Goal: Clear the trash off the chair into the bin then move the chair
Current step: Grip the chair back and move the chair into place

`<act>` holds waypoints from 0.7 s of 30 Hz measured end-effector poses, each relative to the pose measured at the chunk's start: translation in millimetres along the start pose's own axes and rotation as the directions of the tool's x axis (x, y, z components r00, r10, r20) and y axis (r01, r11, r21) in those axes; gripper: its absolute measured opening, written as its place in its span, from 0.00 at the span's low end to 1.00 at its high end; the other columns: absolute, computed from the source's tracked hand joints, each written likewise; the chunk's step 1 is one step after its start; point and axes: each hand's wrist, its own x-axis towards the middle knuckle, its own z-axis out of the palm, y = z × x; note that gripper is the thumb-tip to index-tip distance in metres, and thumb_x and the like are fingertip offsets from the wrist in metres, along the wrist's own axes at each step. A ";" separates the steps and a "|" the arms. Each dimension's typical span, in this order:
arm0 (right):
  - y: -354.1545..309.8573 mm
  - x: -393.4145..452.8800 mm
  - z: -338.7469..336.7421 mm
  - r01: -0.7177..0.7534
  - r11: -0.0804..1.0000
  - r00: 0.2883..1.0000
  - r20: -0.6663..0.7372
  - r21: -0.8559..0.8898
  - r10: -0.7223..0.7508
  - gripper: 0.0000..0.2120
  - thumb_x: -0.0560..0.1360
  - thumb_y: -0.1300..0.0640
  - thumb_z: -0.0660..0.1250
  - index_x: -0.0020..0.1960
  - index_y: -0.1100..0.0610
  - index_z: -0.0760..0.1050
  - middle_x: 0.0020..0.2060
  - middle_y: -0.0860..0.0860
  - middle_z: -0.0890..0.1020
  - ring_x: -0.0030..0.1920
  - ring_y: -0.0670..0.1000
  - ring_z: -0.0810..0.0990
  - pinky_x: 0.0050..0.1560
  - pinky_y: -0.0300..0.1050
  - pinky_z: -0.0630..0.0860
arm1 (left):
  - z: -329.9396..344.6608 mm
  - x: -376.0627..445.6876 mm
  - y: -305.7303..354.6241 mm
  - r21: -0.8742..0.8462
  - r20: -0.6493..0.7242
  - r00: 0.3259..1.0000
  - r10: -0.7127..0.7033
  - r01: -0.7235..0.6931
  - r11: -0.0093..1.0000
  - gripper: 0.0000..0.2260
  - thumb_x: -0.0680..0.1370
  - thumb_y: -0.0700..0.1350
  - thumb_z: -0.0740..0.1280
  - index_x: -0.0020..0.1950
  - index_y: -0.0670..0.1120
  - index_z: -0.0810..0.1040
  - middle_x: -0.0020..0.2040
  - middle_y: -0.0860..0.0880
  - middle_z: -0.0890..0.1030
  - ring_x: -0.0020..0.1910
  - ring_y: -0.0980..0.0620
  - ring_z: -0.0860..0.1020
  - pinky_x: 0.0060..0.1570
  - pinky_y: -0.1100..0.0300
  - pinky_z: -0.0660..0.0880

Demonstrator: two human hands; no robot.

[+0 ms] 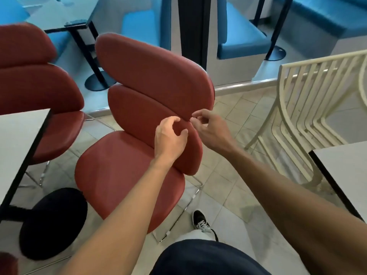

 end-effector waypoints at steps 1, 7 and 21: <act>-2.9 16.3 -4.7 0.027 1.000 1.000 -0.017 0.009 -0.027 0.09 0.77 0.50 0.65 0.53 0.51 0.80 0.45 0.48 0.81 0.47 0.46 0.79 0.50 0.43 0.77 | 5.4 12.2 5.7 -0.010 -0.018 1.000 0.008 -0.008 1.000 0.17 0.72 0.44 0.71 0.60 0.46 0.77 0.60 0.49 0.78 0.60 0.49 0.75 0.60 0.63 0.66; -12.7 97.3 -31.1 0.179 0.984 0.983 -0.048 0.016 -0.178 0.07 0.77 0.51 0.66 0.52 0.51 0.80 0.47 0.47 0.80 0.45 0.42 0.79 0.45 0.33 0.77 | 42.0 72.2 40.7 -0.073 -0.091 0.991 0.102 -0.109 0.991 0.19 0.75 0.47 0.70 0.65 0.45 0.73 0.64 0.47 0.75 0.64 0.50 0.73 0.65 0.55 0.71; 12.7 191.3 -46.6 0.453 0.888 0.872 0.166 0.079 -0.460 0.11 0.79 0.54 0.63 0.50 0.56 0.83 0.49 0.48 0.81 0.52 0.42 0.78 0.52 0.31 0.74 | 112.7 90.5 77.4 -0.115 -0.165 0.972 -0.168 0.151 0.982 0.44 0.71 0.51 0.72 0.78 0.39 0.51 0.78 0.41 0.54 0.78 0.47 0.52 0.75 0.51 0.57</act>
